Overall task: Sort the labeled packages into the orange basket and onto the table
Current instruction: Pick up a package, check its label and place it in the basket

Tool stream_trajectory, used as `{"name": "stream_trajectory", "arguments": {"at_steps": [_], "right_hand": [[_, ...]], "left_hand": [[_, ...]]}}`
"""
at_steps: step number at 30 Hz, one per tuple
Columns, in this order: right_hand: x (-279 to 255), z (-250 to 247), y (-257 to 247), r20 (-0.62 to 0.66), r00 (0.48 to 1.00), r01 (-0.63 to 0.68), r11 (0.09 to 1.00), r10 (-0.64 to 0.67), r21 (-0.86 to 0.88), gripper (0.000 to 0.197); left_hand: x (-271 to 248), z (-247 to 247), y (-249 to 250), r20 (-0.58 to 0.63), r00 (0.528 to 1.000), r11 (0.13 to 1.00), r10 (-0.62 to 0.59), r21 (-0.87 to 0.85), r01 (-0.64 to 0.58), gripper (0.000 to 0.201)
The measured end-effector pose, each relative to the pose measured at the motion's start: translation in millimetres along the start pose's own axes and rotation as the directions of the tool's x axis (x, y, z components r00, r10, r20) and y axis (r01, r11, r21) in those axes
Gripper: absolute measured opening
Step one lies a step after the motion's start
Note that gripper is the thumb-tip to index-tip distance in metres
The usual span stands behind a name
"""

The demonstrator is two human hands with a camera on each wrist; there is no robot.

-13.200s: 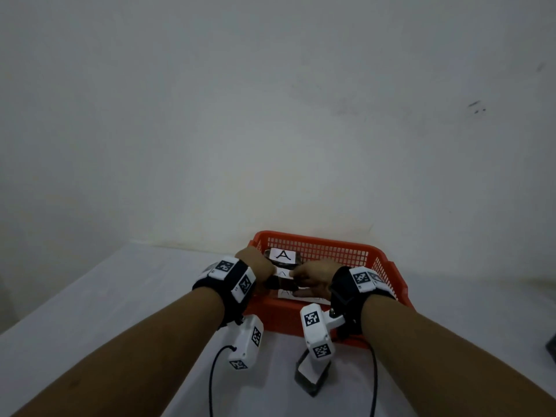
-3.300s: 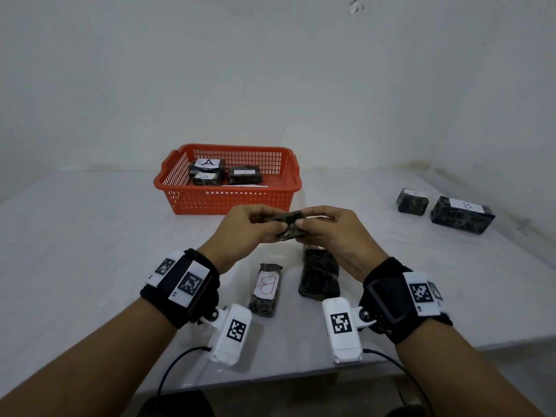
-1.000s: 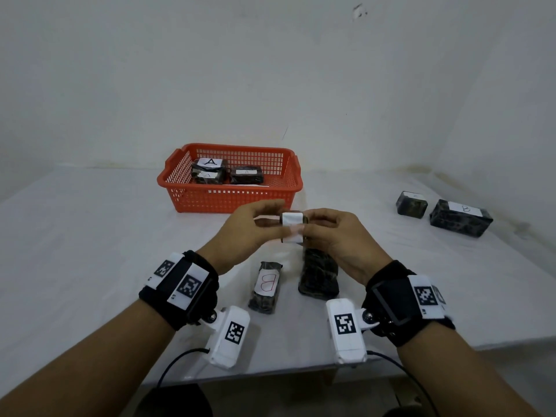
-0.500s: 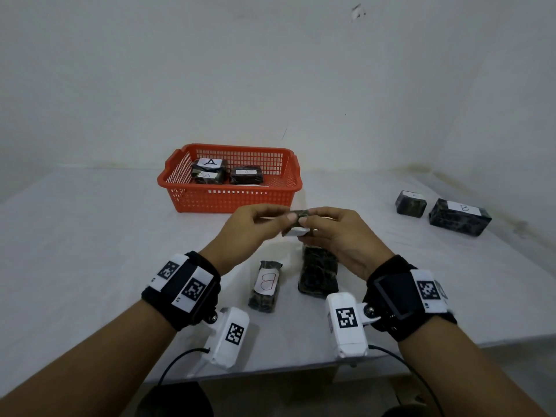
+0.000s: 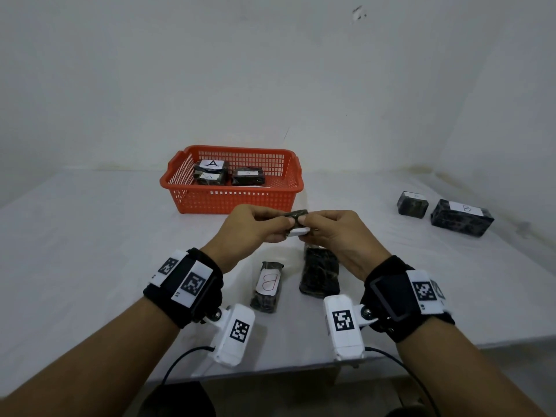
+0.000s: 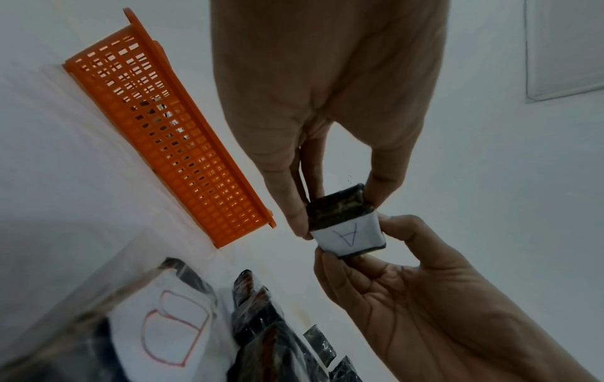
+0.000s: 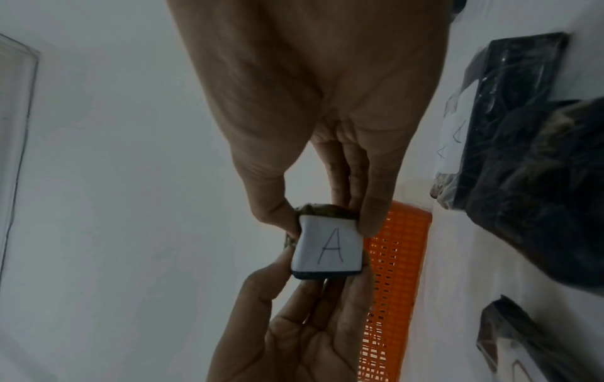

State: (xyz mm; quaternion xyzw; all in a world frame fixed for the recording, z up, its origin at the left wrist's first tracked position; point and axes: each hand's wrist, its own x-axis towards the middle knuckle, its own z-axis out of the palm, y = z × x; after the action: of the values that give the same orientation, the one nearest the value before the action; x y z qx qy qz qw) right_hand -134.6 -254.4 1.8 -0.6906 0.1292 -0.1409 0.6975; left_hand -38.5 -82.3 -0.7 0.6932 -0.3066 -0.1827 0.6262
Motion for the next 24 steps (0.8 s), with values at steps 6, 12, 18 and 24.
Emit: {"name": "stream_trajectory", "arguments": {"at_steps": [6, 12, 18, 24], "right_hand": [[3, 1, 1, -0.002, 1.0, -0.005, 0.999, 0.005, 0.036, 0.017], [9, 4, -7, 0.094, 0.995, -0.029, 0.995, 0.02, 0.095, 0.037], [35, 21, -24, 0.077, 0.996, 0.04, 0.999, -0.041, 0.019, 0.03], [85, 40, -46, -0.038, 0.997, 0.069, 0.994, -0.066, 0.085, 0.013]], "left_hand": [[2, -1, 2, -0.006, 1.0, 1.0, -0.009, -0.024, 0.009, 0.022], [5, -8, 6, -0.037, 0.998, 0.988, -0.054, -0.144, 0.049, 0.025], [22, -25, 22, 0.016, 0.989, 0.909, -0.148, -0.392, 0.142, 0.031], [61, -49, 33, -0.028, 0.988, 0.956, -0.153, -0.256, 0.141, 0.031]]}}
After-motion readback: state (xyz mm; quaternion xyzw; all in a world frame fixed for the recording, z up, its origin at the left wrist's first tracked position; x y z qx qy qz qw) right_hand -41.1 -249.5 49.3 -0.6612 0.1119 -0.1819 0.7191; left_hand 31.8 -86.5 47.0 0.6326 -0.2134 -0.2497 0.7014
